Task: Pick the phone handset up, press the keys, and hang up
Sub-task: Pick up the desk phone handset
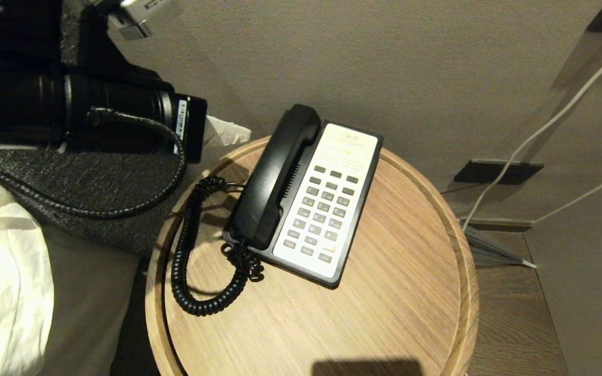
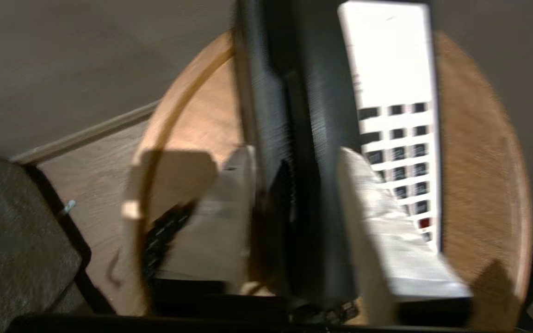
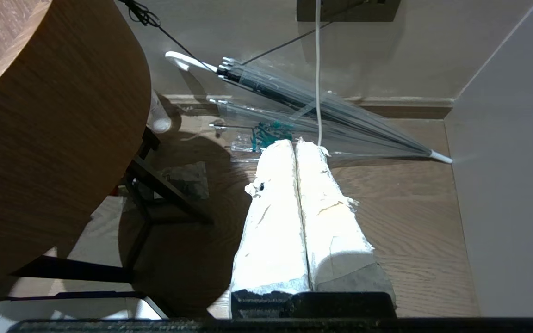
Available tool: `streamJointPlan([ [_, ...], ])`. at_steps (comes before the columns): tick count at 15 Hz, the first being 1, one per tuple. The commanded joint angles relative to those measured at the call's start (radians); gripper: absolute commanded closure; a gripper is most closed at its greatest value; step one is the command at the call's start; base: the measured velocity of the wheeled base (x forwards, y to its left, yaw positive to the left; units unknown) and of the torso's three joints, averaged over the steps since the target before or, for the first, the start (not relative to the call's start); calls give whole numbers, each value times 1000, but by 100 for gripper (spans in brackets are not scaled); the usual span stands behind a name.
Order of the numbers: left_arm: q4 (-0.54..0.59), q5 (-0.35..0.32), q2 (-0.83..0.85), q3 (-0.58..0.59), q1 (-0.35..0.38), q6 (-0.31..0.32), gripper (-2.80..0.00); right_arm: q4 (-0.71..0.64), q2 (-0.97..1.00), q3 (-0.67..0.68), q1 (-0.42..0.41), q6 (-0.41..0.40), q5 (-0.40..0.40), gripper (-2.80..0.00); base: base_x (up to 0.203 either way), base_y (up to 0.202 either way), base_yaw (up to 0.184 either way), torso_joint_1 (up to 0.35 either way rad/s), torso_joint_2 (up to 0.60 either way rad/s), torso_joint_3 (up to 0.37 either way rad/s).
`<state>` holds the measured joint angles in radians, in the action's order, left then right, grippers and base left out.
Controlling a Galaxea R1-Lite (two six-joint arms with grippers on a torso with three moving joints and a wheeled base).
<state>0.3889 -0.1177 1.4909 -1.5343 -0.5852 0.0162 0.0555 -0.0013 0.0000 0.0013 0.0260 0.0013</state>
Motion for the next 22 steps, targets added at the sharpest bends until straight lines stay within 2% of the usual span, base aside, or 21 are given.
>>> streamJointPlan([
  [1, 37, 53, 32, -53, -79, 3, -280, 0, 1, 20, 0, 0, 0, 0, 0, 0, 0, 0, 0, 0],
  [3, 106, 95, 46, -81, -134, 16, -280, 1, 1, 20, 0, 0, 0, 0, 0, 0, 0, 0, 0, 0],
  [5, 124, 151, 60, -78, -157, 33, -280, 0, 1, 20, 0, 0, 0, 0, 0, 0, 0, 0, 0, 0],
  [15, 125, 317, 123, -85, -173, 99, -280, 1, 1, 20, 1, 0, 0, 0, 0, 0, 0, 0, 0, 0],
  [18, 127, 368, 133, -88, -190, 96, -280, 0, 0, 20, 0, 0, 0, 0, 0, 0, 0, 0, 0, 0],
  [22, 134, 374, 166, -142, -203, 47, -280, 1, 0, 20, 2, 0, 0, 0, 0, 0, 0, 0, 0, 0],
])
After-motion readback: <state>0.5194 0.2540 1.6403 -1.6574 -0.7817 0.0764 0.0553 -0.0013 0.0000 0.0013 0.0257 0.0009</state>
